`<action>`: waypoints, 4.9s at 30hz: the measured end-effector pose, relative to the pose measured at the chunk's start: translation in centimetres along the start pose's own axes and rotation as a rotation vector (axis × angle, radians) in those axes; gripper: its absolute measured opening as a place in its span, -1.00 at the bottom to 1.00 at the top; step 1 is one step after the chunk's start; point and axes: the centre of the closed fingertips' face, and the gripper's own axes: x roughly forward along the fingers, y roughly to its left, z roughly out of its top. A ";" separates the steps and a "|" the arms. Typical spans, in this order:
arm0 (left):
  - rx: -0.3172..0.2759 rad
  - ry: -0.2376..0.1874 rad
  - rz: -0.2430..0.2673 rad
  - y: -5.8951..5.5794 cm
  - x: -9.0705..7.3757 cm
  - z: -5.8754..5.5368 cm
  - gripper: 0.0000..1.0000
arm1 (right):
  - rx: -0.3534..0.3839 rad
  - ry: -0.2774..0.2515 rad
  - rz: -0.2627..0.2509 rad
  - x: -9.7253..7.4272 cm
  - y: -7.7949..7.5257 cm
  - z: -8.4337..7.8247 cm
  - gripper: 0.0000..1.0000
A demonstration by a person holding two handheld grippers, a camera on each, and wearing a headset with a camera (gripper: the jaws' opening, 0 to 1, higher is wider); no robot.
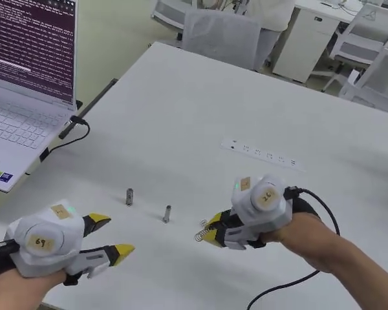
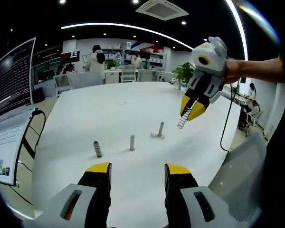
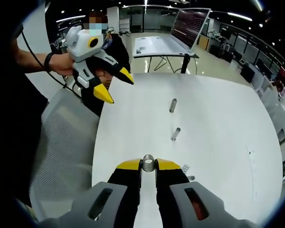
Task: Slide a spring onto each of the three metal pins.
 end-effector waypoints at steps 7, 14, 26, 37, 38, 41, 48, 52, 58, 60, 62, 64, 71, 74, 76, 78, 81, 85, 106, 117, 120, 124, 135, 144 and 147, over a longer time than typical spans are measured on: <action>-0.014 -0.004 0.031 1.5 -0.9 -0.2 -0.13 | 0.018 0.026 -0.009 1.0 -1.5 0.2 -0.83; 0.000 0.000 0.039 1.8 -1.2 -0.3 -0.08 | 0.045 0.039 -0.021 2.5 -3.2 0.3 -0.83; -0.023 -0.015 0.075 3.7 -2.9 0.2 -0.05 | 0.062 0.056 -0.014 5.4 -4.9 1.3 -0.83; -0.040 -0.023 0.085 4.2 -3.2 0.3 -0.05 | 0.049 0.070 -0.031 7.2 -6.5 2.4 -0.83; -0.043 -0.022 0.085 4.2 -3.3 0.3 -0.05 | 0.049 0.071 -0.030 7.3 -6.7 2.5 -0.83; -0.045 -0.022 0.086 4.3 -3.3 0.2 -0.06 | 0.042 0.076 -0.031 7.7 -7.0 2.7 -0.83; -0.054 -0.020 0.090 4.6 -3.5 0.2 -0.06 | 0.030 0.090 -0.017 8.7 -7.3 3.1 -0.83; -0.060 -0.020 0.093 4.9 -3.6 0.1 -0.07 | 0.019 0.101 -0.004 9.2 -7.2 3.3 -0.83; -0.066 -0.021 0.097 5.2 -3.7 0.0 -0.07 | 0.001 0.120 0.005 9.7 -7.2 3.2 -0.83; -0.071 -0.024 0.096 5.3 -3.7 0.0 -0.06 | -0.003 0.126 0.008 9.9 -7.2 3.1 -0.83; -0.070 -0.024 0.097 5.4 -3.7 0.0 -0.06 | -0.008 0.133 0.011 10.0 -7.2 3.1 -0.83; -0.071 -0.025 0.097 5.6 -3.7 0.0 -0.06 | -0.013 0.138 0.014 10.1 -7.1 3.1 -0.83; -0.070 -0.027 0.097 5.7 -3.5 0.1 -0.06 | -0.036 0.156 0.024 10.9 -7.1 3.1 -0.83; -0.070 -0.029 0.097 5.7 -3.5 0.3 -0.06 | -0.044 0.166 0.028 11.4 -7.1 3.0 -0.83; -0.071 -0.031 0.095 5.7 -3.4 0.3 -0.06 | -0.052 0.172 0.032 11.7 -7.1 2.9 -0.83; -0.071 -0.030 0.096 5.8 -3.4 0.3 -0.06 | -0.064 0.178 0.037 12.0 -7.0 2.7 -0.83; -0.073 -0.030 0.094 5.8 -3.4 0.3 -0.07 | -0.069 0.188 0.047 12.5 -7.0 2.4 -0.83; -0.077 -0.029 0.094 5.7 -3.4 0.2 -0.07 | -0.075 0.195 0.051 13.0 -7.0 2.1 -0.83; -0.081 -0.012 0.095 5.6 -3.4 -0.2 -0.09 | -0.070 0.201 0.061 13.7 -6.9 1.2 -0.81; -0.056 -0.021 0.079 4.5 -3.1 0.7 -0.09 | -0.082 0.168 0.009 10.8 -7.6 1.8 -0.61; -0.053 -0.027 0.079 4.3 -3.2 1.0 -0.09 | -0.079 0.157 0.001 10.1 -7.4 1.8 -0.59; -0.052 -0.035 0.081 4.3 -3.4 1.2 -0.09 | -0.065 0.134 -0.018 9.2 -7.3 2.0 -0.57; -0.074 -0.055 0.117 4.8 -4.4 1.7 -0.09 | -0.019 0.063 -0.061 6.8 -6.9 2.8 -0.51; -0.083 -0.065 0.134 5.2 -4.8 2.1 -0.09 | 0.012 0.004 -0.107 4.6 -6.2 2.2 -0.46; -0.083 -0.065 0.133 5.1 -4.8 2.2 -0.09 | 0.042 -0.031 -0.126 3.8 -6.0 2.4 -0.45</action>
